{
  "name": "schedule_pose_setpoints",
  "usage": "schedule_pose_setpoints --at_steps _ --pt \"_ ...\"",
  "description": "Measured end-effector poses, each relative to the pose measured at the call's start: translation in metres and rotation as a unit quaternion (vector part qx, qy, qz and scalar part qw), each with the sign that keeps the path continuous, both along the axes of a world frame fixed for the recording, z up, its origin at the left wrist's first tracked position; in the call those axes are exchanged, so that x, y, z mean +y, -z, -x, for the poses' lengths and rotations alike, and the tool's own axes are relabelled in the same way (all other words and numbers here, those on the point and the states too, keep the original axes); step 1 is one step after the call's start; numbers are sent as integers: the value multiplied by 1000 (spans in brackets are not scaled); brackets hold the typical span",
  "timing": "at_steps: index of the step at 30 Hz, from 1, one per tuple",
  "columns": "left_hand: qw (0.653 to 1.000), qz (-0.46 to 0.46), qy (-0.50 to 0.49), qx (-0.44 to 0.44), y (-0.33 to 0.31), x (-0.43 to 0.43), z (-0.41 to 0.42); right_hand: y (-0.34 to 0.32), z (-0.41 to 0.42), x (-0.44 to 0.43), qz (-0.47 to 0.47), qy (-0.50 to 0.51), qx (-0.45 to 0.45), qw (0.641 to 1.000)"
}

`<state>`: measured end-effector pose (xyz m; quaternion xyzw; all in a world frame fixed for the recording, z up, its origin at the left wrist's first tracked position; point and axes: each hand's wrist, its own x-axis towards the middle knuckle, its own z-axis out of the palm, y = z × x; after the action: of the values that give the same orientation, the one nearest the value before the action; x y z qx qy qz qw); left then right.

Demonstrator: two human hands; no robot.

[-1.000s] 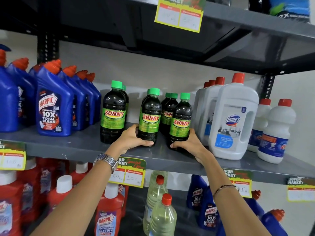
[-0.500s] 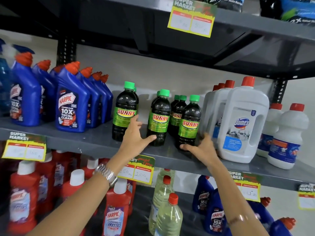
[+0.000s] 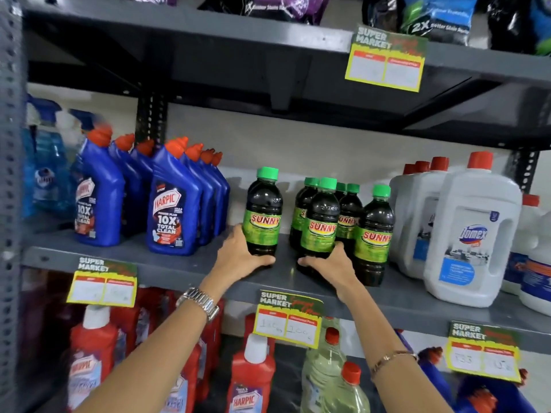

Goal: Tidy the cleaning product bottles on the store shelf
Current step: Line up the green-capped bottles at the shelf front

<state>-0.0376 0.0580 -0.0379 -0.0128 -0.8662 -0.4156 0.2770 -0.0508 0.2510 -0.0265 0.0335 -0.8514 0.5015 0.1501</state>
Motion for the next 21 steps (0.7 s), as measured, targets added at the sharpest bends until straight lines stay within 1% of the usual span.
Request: schedule_pose_setpoints --at_steps 4,7,12,21 --pt "996 -45 72 -14 -3 -18 2 3 -1 -4 -9 -29 25 999" --pt "991 -91 101 -15 -2 -26 3 3 -2 -8 -28 -43 31 998" --pt "987 -119 110 -13 -1 -27 4 2 -5 -10 -49 -18 51 997" --pt "988 -118 103 -15 3 -30 0 3 -10 -10 -61 -9 56 997"
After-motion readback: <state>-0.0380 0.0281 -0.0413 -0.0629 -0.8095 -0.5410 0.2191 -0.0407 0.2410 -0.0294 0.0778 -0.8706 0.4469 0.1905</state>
